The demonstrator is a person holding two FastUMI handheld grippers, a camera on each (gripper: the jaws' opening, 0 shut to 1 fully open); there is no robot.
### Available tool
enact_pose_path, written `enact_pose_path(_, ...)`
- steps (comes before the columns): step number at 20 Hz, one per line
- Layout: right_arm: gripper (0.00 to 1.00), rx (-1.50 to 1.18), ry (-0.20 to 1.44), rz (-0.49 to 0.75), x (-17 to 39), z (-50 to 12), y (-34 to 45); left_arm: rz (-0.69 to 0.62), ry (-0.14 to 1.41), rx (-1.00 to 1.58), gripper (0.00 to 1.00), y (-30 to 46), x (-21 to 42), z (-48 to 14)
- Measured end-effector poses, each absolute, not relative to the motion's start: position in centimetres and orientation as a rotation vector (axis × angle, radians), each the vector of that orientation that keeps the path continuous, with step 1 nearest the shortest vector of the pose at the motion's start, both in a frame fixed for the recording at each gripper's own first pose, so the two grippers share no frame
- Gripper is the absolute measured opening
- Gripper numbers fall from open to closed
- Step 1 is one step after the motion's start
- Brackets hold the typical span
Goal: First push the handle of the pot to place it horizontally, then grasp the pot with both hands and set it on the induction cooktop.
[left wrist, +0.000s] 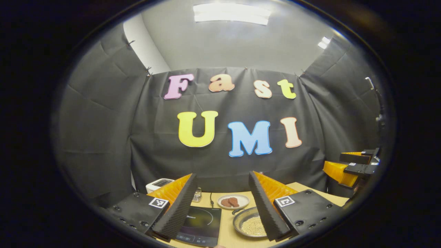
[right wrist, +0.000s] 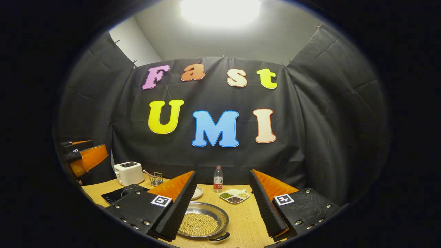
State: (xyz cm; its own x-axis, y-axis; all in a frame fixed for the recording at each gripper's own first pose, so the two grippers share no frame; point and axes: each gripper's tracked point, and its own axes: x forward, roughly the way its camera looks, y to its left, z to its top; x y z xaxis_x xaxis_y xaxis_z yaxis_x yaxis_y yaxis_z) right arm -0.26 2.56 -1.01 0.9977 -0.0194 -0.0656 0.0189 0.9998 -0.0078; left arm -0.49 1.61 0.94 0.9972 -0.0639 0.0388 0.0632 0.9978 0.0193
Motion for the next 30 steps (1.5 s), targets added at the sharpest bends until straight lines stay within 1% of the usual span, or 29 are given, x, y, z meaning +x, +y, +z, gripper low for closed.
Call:
enact_pose_path(1,0.93,-0.006,0.07,-0.031,-0.2,-1.1,2.5,-0.064,-0.041,0.019,0.97,1.8,-0.5,0.8)
enact_pose_path(2,0.76,0.005,0.072,-0.022,-0.2,-0.9,2.6,-0.064,-0.043,0.02,0.96,2.0,-0.5,1.0)
enact_pose_path(3,0.71,0.01,0.083,-0.018,-0.3,-1.2,3.2,-0.065,-0.045,0.019,0.96,2.1,-0.5,1.0)
enact_pose_path(4,0.71,0.007,0.089,-0.021,-0.4,-1.2,3.4,-0.066,-0.047,0.017,0.96,2.2,-0.6,1.1)
enact_pose_path(5,0.72,0.007,0.089,-0.022,-0.5,-1.1,3.3,-0.068,-0.05,0.015,0.99,2.4,-0.5,1.1)
enact_pose_path(6,0.52,0.011,0.093,-0.014,-0.3,-1.0,4.0,-0.067,-0.051,0.017,0.96,2.7,-0.5,1.2)
enact_pose_path(7,0.51,0.007,0.098,0.002,-0.5,-1.3,4.1,-0.068,-0.051,0.017,0.94,2.9,-0.3,1.1)
enact_pose_path(8,0.49,-0.002,0.099,-0.005,-0.1,-1.3,4.5,-0.071,-0.053,0.017,0.94,3.0,-0.3,1.1)
enact_pose_path(9,0.44,-0.004,0.101,0.016,-0.4,-1.3,4.9,-0.071,-0.054,0.019,0.94,3.2,-0.2,1.0)
enact_pose_path(10,0.43,-0.012,0.099,0.006,-0.9,-1.3,4.9,-0.071,-0.057,0.021,0.94,3.4,-0.1,1.2)
enact_pose_path(11,0.26,-0.018,0.089,-0.012,-0.9,-0.9,4.7,-0.074,-0.059,0.023,0.94,3.6,-0.2,1.0)
enact_pose_path(12,0.08,-0.011,0.085,0.006,-0.6,-0.5,4.9,-0.073,-0.062,0.026,0.94,3.8,-0.2,1.0)
enact_pose_path(13,0.05,-0.006,0.101,0.043,-0.3,-1.3,6.3,-0.071,-0.066,0.025,0.96,4.1,-0.1,1.1)
enact_pose_path(14,0.07,-0.007,0.122,0.075,-0.2,-1.8,7.4,-0.076,-0.066,0.019,0.99,4.3,0.0,1.0)
enact_pose_path(15,0.07,-0.008,0.145,0.103,-0.4,-2.4,7.9,-0.077,-0.063,0.015,0.99,4.6,0.1,0.7)
enact_pose_path(16,0.07,-0.008,0.162,0.122,-0.5,-2.8,8.2,-0.077,-0.062,0.013,0.96,5.0,0.1,0.5)
enact_pose_path(17,0.07,-0.009,0.178,0.134,-0.5,-3.2,8.5,-0.076,-0.061,0.012,0.99,5.4,0.2,0.3)
enact_pose_path(18,0.07,-0.007,0.196,0.14,-0.6,-3.8,8.6,-0.077,-0.058,0.012,0.97,5.8,0.2,0.2)
enact_pose_path(20,0.07,0.002,0.225,0.141,-0.7,-4.7,8.8,-0.083,-0.06,0.012,0.96,6.3,0.1,-0.1)
enact_pose_path(21,0.07,0.008,0.241,0.144,-0.9,-5.3,8.9,-0.085,-0.053,0.018,0.99,6.5,0.1,-0.3)
enact_pose_path(22,0.07,0.011,0.264,0.156,-1.1,-5.9,9.1,-0.083,-0.043,0.026,0.99,6.7,0.1,-0.6)
enact_pose_path(23,0.07,0.008,0.282,0.165,-1.3,-6.6,9.1,-0.081,-0.04,0.029,0.96,6.8,0.2,-0.8)
enact_pose_path(24,0.07,-0.004,0.308,0.175,-1.4,-7.4,9.0,-0.082,-0.043,0.027,0.99,6.9,0.3,-0.6)
enact_pose_path(25,0.07,-0.017,0.333,0.184,-1.3,-8.4,8.9,-0.082,-0.044,0.025,0.99,6.7,0.4,-0.7)
enact_pose_path(26,0.07,-0.022,0.36,0.194,-1.4,-9.2,8.8,-0.077,-0.04,0.027,0.94,6.6,0.6,-0.9)
enact_pose_path(27,0.07,-0.023,0.39,0.207,-1.6,-10.2,8.7,-0.071,-0.031,0.028,0.96,6.6,0.8,-1.3)
enact_pose_path(28,0.07,-0.023,0.415,0.223,-1.7,-11.0,8.7,-0.067,-0.024,0.026,0.94,6.4,0.9,-1.6)
enact_pose_path(30,0.07,-0.029,0.465,0.256,-1.8,-12.4,8.6,-0.06,-0.016,0.02,0.94,5.8,1.4,-1.6)
